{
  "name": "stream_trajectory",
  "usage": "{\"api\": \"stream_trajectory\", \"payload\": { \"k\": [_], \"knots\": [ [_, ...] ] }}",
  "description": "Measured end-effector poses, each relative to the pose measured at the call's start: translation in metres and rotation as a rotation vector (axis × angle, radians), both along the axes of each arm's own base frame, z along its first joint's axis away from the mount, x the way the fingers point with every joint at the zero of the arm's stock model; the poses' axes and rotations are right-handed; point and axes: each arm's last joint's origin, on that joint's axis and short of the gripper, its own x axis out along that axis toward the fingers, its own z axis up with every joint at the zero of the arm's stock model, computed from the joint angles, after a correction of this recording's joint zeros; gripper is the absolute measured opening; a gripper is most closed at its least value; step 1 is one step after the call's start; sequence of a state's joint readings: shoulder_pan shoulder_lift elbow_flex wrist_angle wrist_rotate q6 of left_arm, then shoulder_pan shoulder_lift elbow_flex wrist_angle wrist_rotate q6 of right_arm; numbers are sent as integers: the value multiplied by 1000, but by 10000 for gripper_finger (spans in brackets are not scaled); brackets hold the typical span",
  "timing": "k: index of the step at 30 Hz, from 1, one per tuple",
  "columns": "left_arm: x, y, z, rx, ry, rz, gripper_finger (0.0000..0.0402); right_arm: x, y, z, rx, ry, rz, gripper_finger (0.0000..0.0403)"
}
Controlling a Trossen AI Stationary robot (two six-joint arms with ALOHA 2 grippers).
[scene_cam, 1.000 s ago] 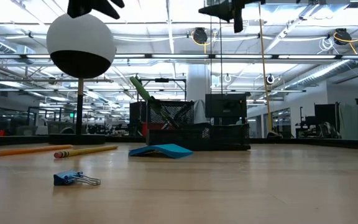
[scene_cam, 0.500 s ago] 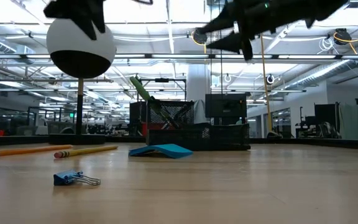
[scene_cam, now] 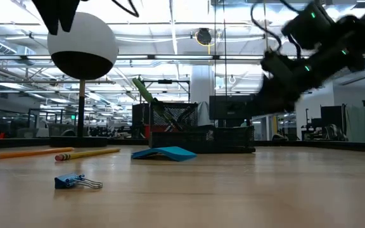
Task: Pick and place office supplies into organizer
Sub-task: Put the orange pencil into the black desk organizer
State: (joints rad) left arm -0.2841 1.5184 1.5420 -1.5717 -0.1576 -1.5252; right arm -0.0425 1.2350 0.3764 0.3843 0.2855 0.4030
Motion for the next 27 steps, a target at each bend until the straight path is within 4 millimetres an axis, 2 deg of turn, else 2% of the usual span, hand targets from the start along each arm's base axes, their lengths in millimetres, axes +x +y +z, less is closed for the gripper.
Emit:
{"api": "stream_trajectory", "payload": {
  "k": [6, 10, 17, 22, 25, 27],
  "knots": [
    [6, -15, -17, -29, 67, 51, 118, -41, 2, -45, 8, 176, 0, 217],
    [4, -19, -27, -36, 108, 90, 118, -68, 3, -67, 2, 249, -1, 217],
    [1, -26, -49, -91, 161, 111, 118, -70, 3, -68, 0, 240, 3, 217],
    [6, -32, -69, -125, 100, 105, 118, -59, 3, -57, 2, 69, 6, 217],
    [7, -33, -85, -146, 90, 118, 118, -52, 2, -43, -5, -96, 5, 217],
    [5, -33, -94, -153, 104, 131, 118, -50, 2, -40, -7, -133, 5, 217]
  ]
}}
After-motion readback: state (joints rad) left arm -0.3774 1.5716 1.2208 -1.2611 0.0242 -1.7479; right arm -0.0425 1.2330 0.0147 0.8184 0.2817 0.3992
